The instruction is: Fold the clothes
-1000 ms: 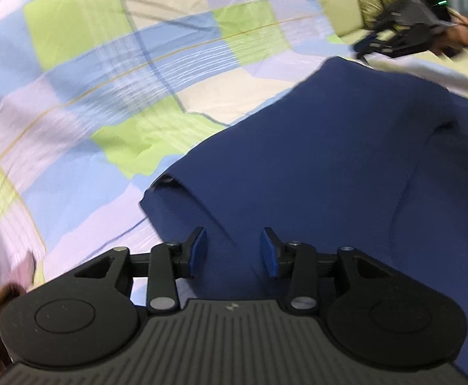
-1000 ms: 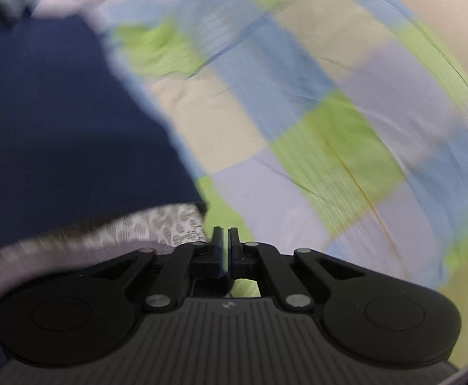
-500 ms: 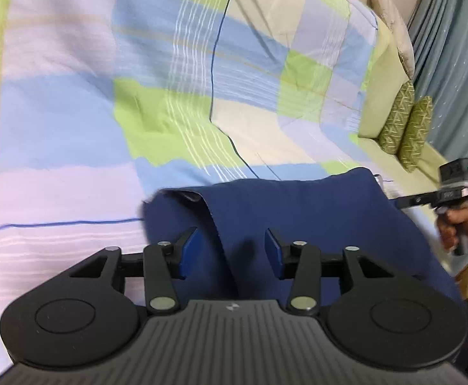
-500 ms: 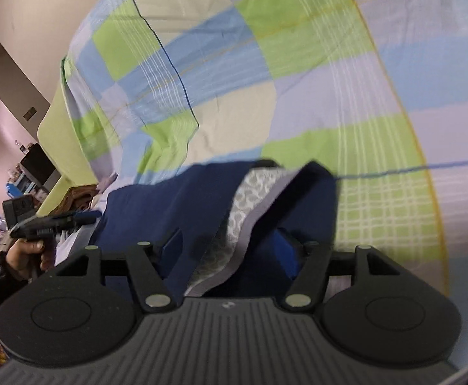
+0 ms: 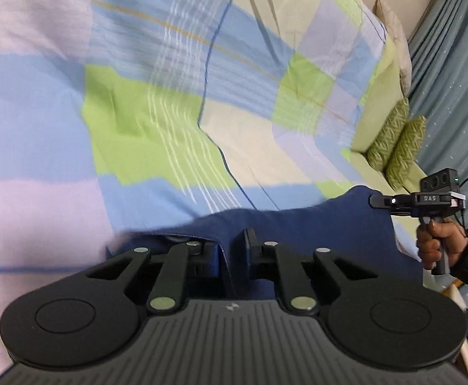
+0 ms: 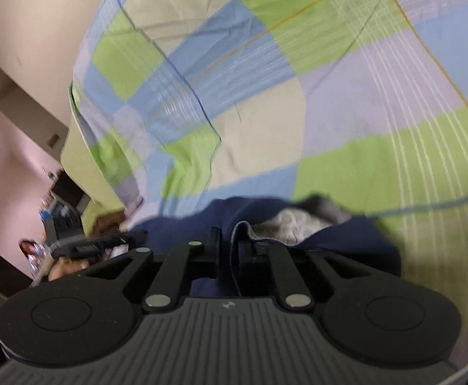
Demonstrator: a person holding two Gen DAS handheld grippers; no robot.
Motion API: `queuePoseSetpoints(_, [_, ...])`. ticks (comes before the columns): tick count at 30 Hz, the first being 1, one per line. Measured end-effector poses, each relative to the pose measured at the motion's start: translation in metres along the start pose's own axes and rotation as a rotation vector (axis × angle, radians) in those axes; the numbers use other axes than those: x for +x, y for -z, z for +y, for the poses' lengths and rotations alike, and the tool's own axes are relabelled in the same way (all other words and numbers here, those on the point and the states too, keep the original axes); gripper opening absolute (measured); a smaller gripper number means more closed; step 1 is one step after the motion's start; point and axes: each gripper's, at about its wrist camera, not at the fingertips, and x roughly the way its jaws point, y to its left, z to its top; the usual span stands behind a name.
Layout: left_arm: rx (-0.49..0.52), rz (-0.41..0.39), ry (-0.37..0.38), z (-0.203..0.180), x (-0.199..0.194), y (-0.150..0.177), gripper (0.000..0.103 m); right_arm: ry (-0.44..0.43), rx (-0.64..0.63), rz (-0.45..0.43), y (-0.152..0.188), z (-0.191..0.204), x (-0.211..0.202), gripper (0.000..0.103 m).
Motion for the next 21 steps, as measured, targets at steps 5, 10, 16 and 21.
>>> queuePoseSetpoints(5, [0.004, -0.024, -0.038, 0.005, 0.007, -0.002, 0.023, 0.079, 0.015, 0.015, -0.001, -0.017, 0.01, 0.008])
queuePoseSetpoints(10, [-0.015, -0.064, -0.086, 0.01, -0.008, -0.001, 0.027, 0.111, 0.032, -0.019, 0.009, -0.023, -0.009, 0.016])
queuePoseSetpoints(16, [-0.051, -0.052, -0.037, 0.007, -0.037, 0.005, 0.029, 0.135, 0.01, -0.051, 0.022, -0.01, -0.043, 0.027])
queuePoseSetpoints(21, [-0.01, 0.036, -0.029, -0.003, -0.026, 0.016, 0.038, 0.105, 0.01, 0.025, 0.045, -0.004, -0.039, 0.032])
